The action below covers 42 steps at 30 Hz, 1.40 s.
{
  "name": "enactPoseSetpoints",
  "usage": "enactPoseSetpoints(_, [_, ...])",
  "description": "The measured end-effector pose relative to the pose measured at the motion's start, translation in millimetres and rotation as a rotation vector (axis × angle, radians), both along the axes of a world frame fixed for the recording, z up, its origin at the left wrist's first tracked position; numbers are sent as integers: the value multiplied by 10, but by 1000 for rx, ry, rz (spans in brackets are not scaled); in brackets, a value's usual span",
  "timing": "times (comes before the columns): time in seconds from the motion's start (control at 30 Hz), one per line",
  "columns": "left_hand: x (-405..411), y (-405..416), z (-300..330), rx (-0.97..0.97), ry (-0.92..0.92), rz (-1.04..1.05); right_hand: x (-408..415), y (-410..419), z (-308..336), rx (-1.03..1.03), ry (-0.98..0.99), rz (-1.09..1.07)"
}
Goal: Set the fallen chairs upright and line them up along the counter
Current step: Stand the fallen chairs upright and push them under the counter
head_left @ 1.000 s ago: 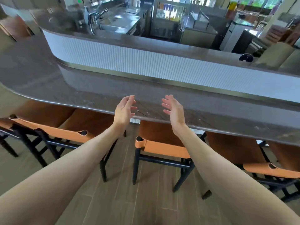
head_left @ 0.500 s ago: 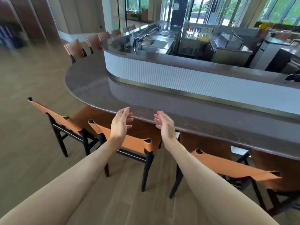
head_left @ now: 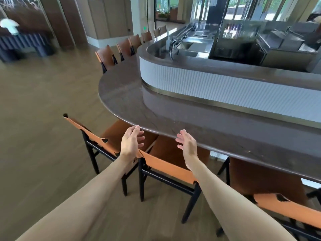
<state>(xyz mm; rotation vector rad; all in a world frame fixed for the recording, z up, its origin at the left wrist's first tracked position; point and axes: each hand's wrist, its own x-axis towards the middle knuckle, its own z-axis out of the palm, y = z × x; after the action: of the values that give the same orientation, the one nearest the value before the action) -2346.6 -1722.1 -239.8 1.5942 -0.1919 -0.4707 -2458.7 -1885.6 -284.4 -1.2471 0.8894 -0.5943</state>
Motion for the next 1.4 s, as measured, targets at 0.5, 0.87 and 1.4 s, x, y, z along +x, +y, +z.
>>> enactPoseSetpoints(0.5, [1159,-677,-1127,352,873,-305,261,-171,-949,586,391,-490])
enactPoseSetpoints(0.87, [1368,-833,-1824,197,1025,-28,437,22,-1547,859,95,-721])
enactPoseSetpoints(1.4, [1243,-1369,-1893,212,945,138,451,-655,-1741,691,201,-771])
